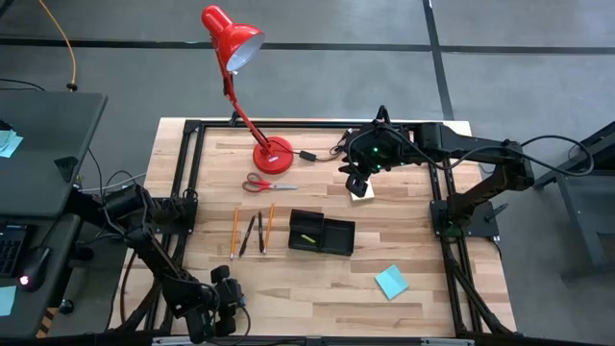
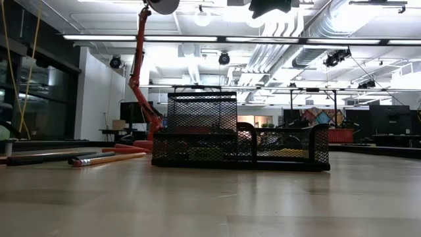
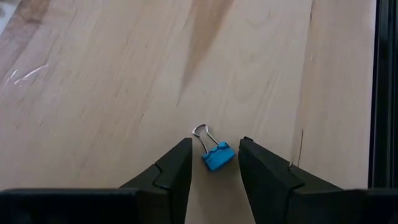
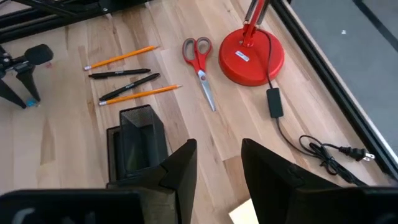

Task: Pick and place office supplies into organizer
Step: Put the blue binder clip into the black desk organizer

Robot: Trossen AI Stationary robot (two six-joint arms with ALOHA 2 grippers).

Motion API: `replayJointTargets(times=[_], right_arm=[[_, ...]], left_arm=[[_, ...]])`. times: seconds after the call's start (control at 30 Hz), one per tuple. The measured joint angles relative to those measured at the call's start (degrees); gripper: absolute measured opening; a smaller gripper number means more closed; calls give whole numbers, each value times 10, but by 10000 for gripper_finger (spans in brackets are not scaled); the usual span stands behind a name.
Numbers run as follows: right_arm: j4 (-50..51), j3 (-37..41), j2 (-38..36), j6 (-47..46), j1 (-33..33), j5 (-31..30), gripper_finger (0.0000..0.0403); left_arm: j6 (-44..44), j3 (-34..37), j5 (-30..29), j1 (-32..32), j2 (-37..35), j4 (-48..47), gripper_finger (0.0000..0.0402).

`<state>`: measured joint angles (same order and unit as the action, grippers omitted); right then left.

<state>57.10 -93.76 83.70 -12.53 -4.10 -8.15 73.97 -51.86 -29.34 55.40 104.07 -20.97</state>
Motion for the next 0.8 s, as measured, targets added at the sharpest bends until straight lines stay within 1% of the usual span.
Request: replayJointTargets(times=[0.27, 0.37, 0.47, 0.6, 0.67, 0.8], right_arm=[[0, 0, 0, -1, 0, -4, 122], [-1, 0, 0, -1, 0, -4, 122], [-5, 0, 0, 0, 0, -4, 122], [-8, 0, 0, 2, 0, -4, 122], [-8, 0, 0, 2, 0, -4, 122], [-8, 0, 0, 1, 0, -4, 122]], left_arm=[[13, 0, 5, 0, -4, 0, 122], [14, 1, 14, 1, -9, -1, 111], [14, 1, 19, 1, -10, -4, 81], [10, 1, 24, 1, -10, -6, 22], [10, 1, 22, 1, -10, -4, 6], [9, 1, 19, 1, -10, -3, 27]])
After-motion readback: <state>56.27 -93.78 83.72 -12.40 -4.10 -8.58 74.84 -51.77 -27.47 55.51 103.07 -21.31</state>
